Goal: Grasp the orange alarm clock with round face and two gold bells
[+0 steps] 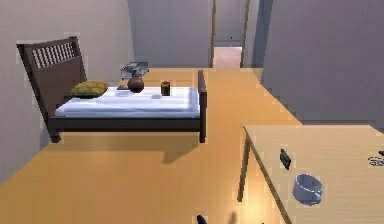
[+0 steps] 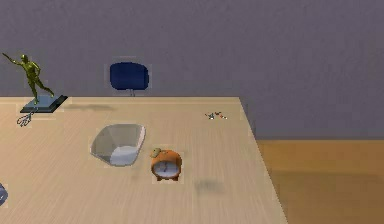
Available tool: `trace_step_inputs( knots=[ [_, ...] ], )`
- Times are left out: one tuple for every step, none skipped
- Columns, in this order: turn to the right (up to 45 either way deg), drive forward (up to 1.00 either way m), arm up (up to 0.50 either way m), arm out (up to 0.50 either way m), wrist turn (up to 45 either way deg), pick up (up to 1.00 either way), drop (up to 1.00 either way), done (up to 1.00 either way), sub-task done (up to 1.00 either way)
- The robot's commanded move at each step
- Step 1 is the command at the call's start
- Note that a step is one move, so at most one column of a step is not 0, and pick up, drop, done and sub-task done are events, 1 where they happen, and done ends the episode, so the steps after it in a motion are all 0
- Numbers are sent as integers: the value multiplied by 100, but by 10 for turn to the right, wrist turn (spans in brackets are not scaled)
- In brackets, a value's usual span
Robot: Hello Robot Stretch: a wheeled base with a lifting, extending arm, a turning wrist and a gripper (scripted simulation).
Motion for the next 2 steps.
trace_step_inputs(
  knots=[
    [0,0,50,0,0,0,0,0,0],
    [0,0,36,0,0,0,0,0,0]
  ],
)
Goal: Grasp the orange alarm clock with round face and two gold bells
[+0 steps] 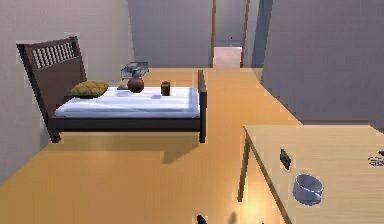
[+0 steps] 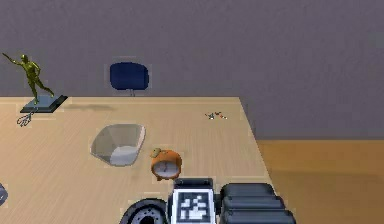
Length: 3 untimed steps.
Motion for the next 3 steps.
trace_step_inputs(
  knots=[
    [0,0,0,26,0,0,0,0,0],
    [0,0,0,0,450,0,0,0,0],
    [0,0,0,0,450,0,0,0,0]
  ],
)
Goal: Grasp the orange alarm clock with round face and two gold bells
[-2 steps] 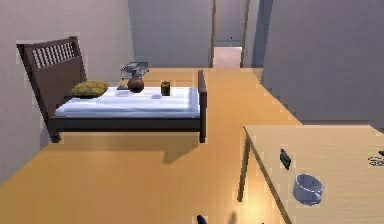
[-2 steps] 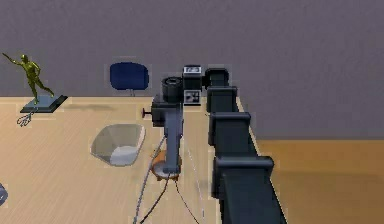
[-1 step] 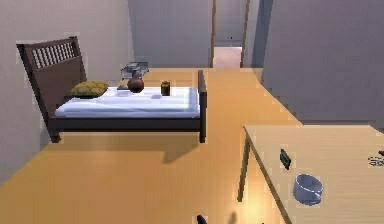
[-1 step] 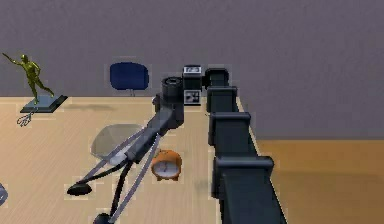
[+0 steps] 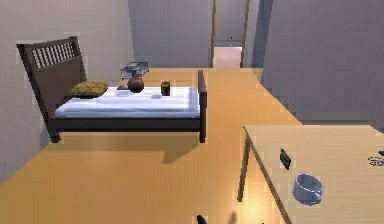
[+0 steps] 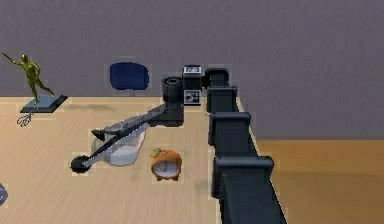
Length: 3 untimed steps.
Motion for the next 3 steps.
trace_step_inputs(
  knots=[
    [0,0,0,0,450,0,0,0,0],
    [0,0,0,0,300,0,0,0,0],
    [0,0,-30,0,0,0,0,0,0]
  ],
)
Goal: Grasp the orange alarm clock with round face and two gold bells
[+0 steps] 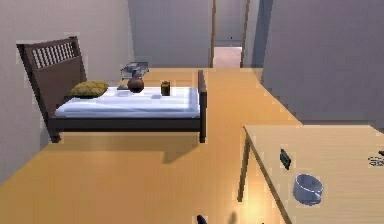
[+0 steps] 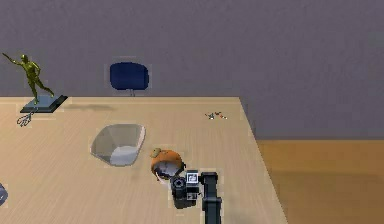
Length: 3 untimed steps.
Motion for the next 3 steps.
trace_step_inputs(
  knots=[
    [0,0,0,0,0,100,0,0,0],
    [0,0,10,0,0,0,0,0,0],
    [0,0,0,0,0,0,0,100,0]
  ],
)
